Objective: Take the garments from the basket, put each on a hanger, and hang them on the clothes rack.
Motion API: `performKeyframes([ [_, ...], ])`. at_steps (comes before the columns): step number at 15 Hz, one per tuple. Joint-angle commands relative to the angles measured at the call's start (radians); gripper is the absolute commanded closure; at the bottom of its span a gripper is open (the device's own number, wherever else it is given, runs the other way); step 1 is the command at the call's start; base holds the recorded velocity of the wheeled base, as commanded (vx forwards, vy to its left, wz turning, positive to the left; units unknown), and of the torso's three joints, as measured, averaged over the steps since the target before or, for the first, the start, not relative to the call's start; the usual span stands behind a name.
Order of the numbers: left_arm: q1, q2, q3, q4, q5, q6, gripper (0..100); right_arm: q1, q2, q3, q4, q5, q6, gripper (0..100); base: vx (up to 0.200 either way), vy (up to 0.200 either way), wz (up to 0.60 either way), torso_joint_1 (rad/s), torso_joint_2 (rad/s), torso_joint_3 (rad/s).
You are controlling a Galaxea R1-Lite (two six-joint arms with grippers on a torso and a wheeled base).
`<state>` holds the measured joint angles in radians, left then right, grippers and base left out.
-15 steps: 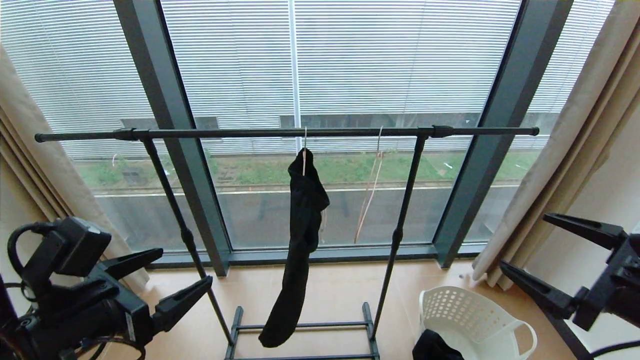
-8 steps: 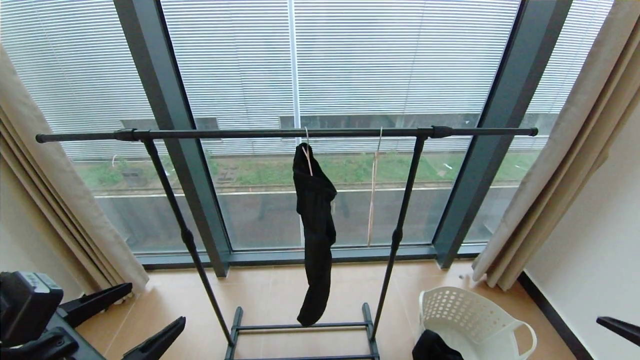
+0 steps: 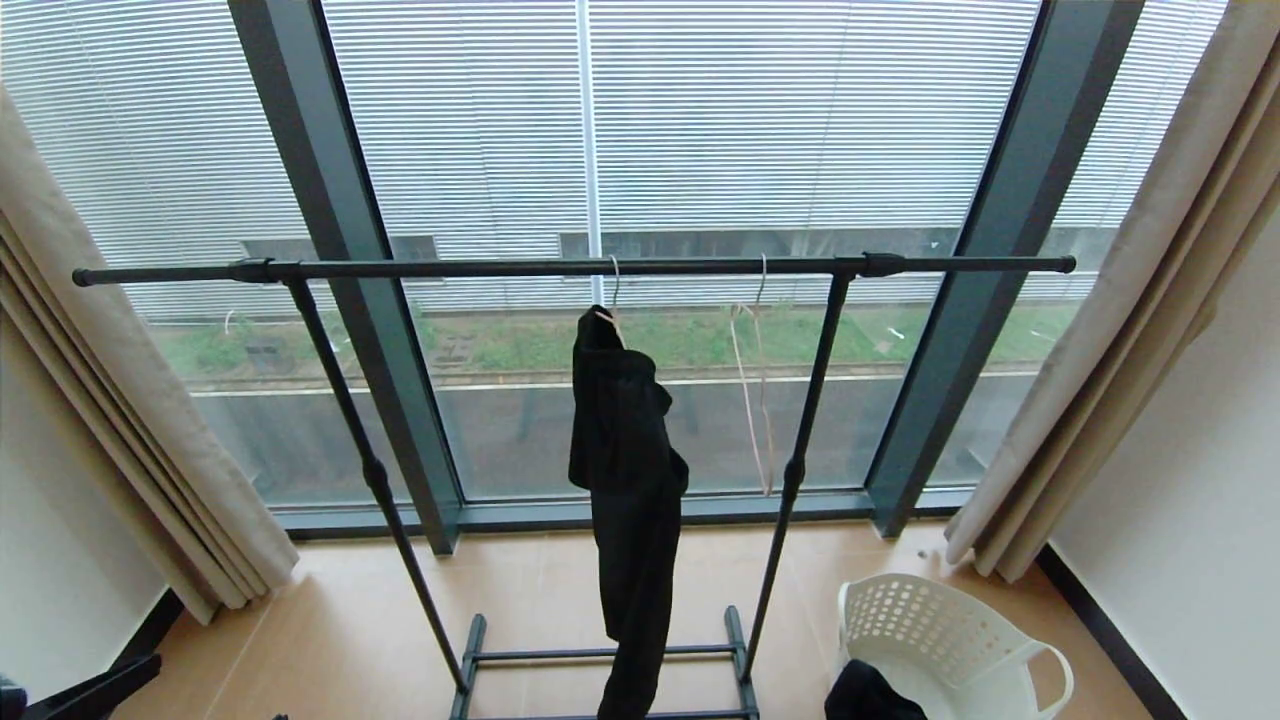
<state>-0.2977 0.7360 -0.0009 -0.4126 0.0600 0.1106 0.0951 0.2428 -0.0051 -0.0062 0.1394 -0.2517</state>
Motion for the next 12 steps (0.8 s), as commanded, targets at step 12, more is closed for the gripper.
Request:
performKeyframes([
  [12,0.382,-0.649,0.001,0.377,-0.246,-0.051,0,-0.137,-0.165,-0.003,0.035,-0.012,0.114,0,0.0,0.0,0.0,0.0,0.0,0.0],
])
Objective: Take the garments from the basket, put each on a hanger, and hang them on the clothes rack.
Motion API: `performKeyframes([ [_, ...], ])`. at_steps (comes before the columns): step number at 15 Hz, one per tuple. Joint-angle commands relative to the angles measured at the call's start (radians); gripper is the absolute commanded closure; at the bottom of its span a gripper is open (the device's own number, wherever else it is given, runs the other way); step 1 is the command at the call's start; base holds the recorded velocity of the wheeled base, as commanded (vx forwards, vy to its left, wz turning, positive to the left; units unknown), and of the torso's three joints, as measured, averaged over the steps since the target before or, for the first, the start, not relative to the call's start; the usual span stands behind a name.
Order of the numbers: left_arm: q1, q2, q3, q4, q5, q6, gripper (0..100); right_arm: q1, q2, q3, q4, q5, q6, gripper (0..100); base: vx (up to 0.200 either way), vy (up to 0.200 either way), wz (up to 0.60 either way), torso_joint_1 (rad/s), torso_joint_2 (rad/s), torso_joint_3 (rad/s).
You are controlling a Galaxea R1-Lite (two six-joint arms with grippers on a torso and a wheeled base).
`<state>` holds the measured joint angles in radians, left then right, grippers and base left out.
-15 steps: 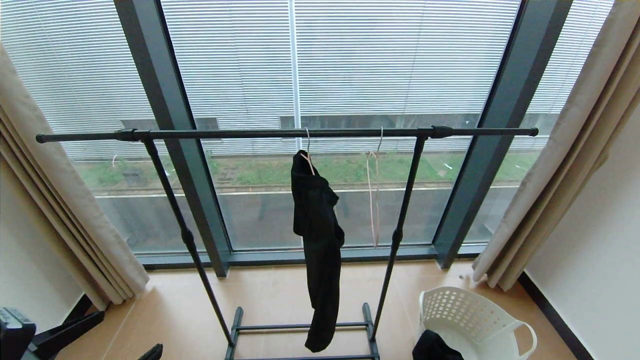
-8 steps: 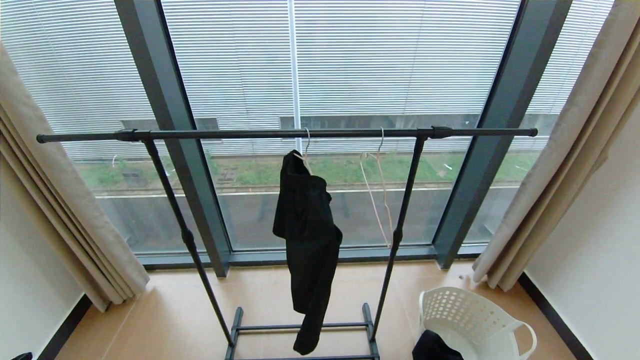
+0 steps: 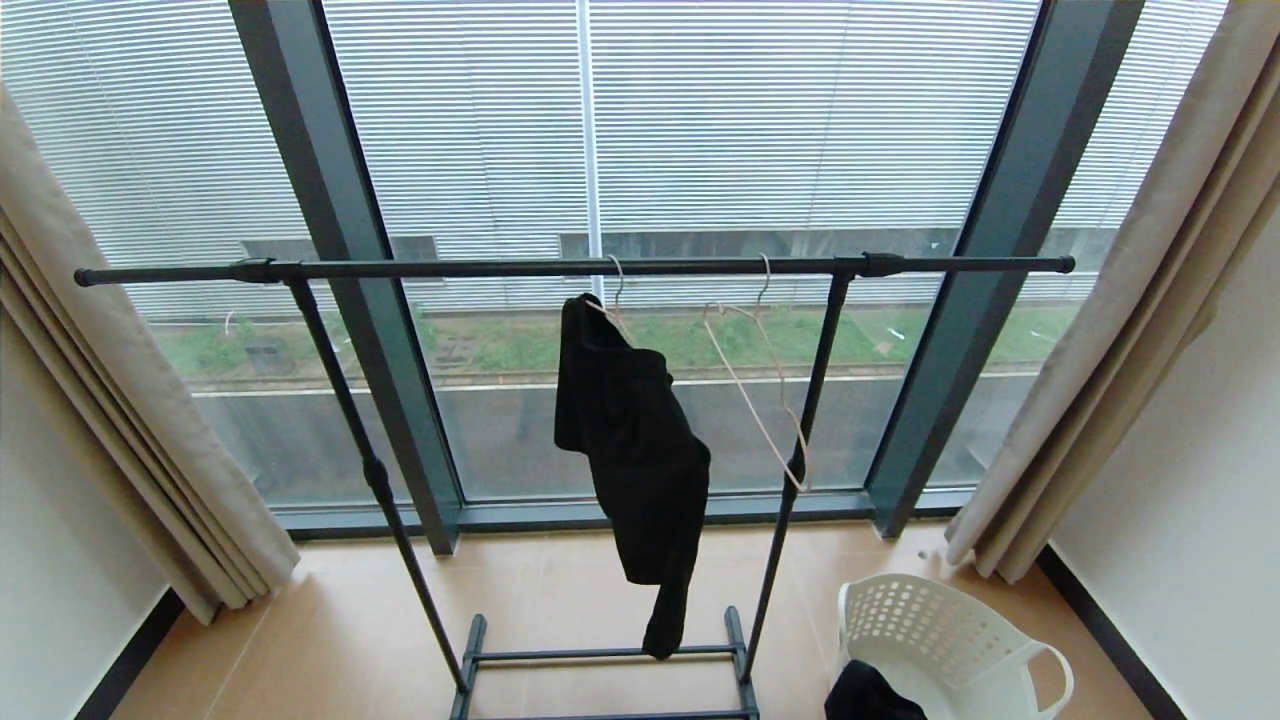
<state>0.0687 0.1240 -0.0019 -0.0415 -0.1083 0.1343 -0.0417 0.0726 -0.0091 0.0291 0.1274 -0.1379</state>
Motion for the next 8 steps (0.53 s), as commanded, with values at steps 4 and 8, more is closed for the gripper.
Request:
performKeyframes([
  [4,-0.081,-0.017,0.002,0.006,-0.067,-0.099,0,0.0,0.003,0.0,0.005,0.0,0.029,0,0.0,0.0,0.0,0.0,0.0,0.0],
  [8,-0.073,-0.124,0.002,0.006,-0.064,-0.073,0,0.0,0.001,0.001,0.002,-0.003,0.043,0,0.0,0.0,0.0,0.0,0.0,0.0],
])
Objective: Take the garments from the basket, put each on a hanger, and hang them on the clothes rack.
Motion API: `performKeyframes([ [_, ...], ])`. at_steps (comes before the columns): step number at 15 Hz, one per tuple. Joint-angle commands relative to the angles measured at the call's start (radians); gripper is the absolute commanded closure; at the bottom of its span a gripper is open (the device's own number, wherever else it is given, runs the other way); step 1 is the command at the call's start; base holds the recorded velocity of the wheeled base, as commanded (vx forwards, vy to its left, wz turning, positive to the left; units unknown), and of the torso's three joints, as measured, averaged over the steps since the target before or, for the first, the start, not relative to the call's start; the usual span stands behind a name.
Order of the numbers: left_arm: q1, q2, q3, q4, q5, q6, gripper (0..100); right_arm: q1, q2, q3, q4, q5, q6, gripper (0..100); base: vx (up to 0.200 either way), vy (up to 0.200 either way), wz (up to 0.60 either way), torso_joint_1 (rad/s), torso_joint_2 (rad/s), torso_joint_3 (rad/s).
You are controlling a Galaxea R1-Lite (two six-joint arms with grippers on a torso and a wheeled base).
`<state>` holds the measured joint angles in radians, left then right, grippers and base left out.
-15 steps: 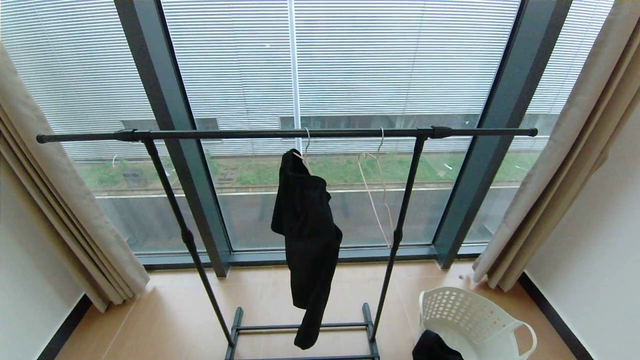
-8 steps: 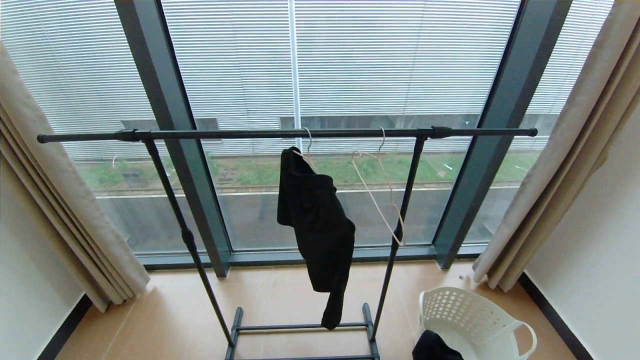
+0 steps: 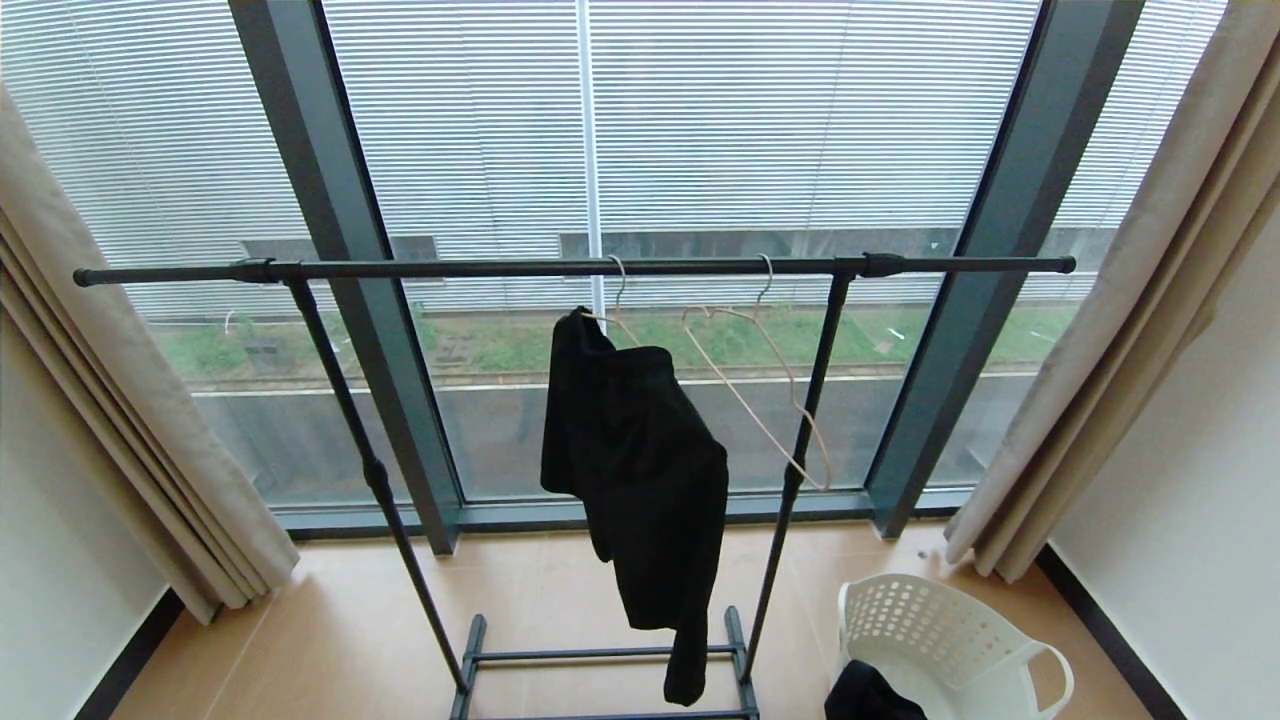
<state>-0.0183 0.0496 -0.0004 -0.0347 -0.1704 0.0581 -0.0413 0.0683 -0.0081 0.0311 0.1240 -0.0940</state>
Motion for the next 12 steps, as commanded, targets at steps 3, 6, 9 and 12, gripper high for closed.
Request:
performKeyframes([
  [3,0.015,-0.05,0.0,0.035,0.129,0.014,0,0.0,0.005,0.005,-0.011,-0.103,0.051,0,0.0,0.0,0.0,0.0,0.0,0.0],
  [6,0.015,-0.05,0.0,0.035,0.123,0.012,0,0.004,0.001,0.002,-0.002,-0.083,0.031,0,0.0,0.0,0.0,0.0,0.0,0.0],
  [9,0.015,-0.05,0.0,0.035,0.098,0.006,0,0.047,-0.068,-0.001,0.0,0.031,0.046,0,0.0,0.0,0.0,0.0,0.0,0.0],
  [12,0.015,-0.05,0.0,0.036,0.097,0.003,0,0.047,-0.068,0.0,-0.002,0.028,0.054,0,0.0,0.0,0.0,0.0,0.0,0.0],
])
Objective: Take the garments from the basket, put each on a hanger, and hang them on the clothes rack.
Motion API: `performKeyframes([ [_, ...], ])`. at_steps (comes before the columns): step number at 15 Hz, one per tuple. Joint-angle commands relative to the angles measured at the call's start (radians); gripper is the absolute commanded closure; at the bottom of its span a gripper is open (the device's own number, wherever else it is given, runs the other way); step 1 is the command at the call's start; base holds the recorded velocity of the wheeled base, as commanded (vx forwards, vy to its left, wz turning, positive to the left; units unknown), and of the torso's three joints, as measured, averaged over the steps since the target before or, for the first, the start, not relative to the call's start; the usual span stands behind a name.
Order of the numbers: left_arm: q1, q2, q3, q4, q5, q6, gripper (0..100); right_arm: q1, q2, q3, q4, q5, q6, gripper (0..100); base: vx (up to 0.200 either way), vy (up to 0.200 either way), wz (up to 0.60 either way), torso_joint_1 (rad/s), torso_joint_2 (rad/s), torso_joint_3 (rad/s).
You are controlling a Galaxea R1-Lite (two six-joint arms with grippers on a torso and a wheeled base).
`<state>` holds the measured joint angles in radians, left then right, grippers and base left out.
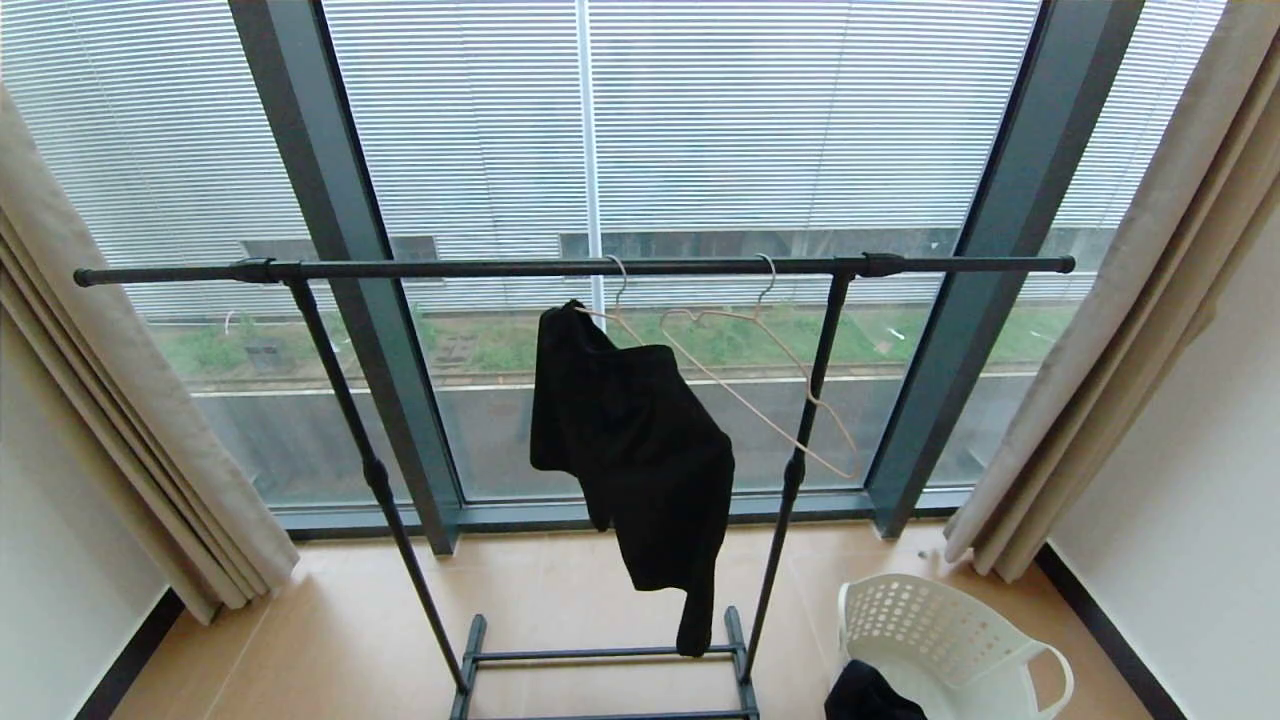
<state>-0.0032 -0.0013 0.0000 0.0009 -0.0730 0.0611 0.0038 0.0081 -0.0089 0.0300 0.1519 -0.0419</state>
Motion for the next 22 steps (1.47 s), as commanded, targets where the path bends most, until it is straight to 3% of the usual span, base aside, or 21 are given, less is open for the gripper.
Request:
performKeyframes([
  [1,0.0,0.001,0.0,0.001,0.001,-0.003,0,0.002,-0.008,0.001,-0.001,0.0,0.0,0,0.0,0.0,0.0,0.0,0.0,0.0],
  [7,-0.001,0.001,-0.002,0.002,-0.001,-0.02,0,0.002,-0.008,0.001,0.001,0.001,-0.003,0,0.0,0.0,0.0,0.0,0.0,0.0],
  [22,-0.001,0.001,-0.002,0.002,-0.001,-0.023,0,0.002,-0.008,0.001,-0.001,0.0,-0.001,0,0.0,0.0,0.0,-0.144,0.33,0.182],
])
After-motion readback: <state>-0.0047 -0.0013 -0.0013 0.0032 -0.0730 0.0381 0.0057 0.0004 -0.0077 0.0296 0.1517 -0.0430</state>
